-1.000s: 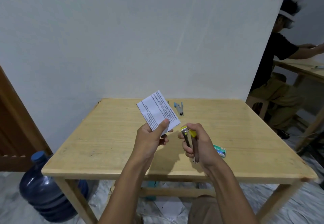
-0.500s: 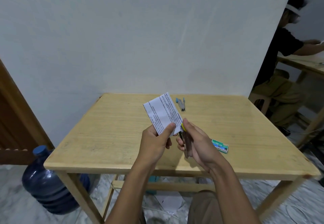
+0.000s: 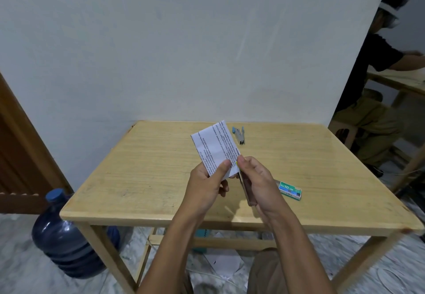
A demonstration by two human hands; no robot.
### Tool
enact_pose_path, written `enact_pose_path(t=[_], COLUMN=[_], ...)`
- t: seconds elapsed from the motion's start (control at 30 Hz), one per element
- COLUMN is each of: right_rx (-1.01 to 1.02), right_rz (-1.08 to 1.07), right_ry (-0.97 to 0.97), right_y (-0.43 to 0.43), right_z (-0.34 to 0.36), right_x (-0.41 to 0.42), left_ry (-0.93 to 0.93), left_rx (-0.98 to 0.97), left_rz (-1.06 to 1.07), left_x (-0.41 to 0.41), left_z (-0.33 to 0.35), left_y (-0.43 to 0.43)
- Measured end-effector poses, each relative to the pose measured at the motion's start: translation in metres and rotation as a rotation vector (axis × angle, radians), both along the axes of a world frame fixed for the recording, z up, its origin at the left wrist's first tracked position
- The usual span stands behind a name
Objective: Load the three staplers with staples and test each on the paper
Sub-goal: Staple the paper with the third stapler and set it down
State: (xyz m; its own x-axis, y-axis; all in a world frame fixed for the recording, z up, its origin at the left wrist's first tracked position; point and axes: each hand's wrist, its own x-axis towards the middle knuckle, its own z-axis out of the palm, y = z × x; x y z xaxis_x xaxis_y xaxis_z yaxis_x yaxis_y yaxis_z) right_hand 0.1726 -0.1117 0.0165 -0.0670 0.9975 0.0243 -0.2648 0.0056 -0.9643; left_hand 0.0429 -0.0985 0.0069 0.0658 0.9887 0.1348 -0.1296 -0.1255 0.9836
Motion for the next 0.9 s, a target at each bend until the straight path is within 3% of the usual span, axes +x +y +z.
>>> enact_pose_path(t=[0.33, 0.4, 0.53, 0.8, 0.9], right_rx=[-0.036, -0.064, -0.114, -0.112, -0.102], right_rz=[-0.034, -0.065, -0.196, -0.26, -0.269], right_ry=[-0.05, -0.108, -0.048, -0.212, -0.234], right_y=[0.009, 0.009, 0.012, 0.015, 0.014], right_z=[-0.009, -0.012, -0.015, -0.016, -0.017], right_x=[-0.003, -0.003, -0.001, 0.005, 0.005], left_ry=[-0.061, -0.082, -0.091, -0.072, -0.046], left_rx=[-0.018, -0.052, -0.098, -0.184, -0.15], left_rz=[-0.049, -0.038, -0.056, -0.116, -0.044], left_x=[-0.004, -0.005, -0.006, -0.011, -0.013], left_z=[-0.004, -0.006, -0.01, -0.018, -0.022], left_y=[0.002, 0.003, 0.005, 0.008, 0.01])
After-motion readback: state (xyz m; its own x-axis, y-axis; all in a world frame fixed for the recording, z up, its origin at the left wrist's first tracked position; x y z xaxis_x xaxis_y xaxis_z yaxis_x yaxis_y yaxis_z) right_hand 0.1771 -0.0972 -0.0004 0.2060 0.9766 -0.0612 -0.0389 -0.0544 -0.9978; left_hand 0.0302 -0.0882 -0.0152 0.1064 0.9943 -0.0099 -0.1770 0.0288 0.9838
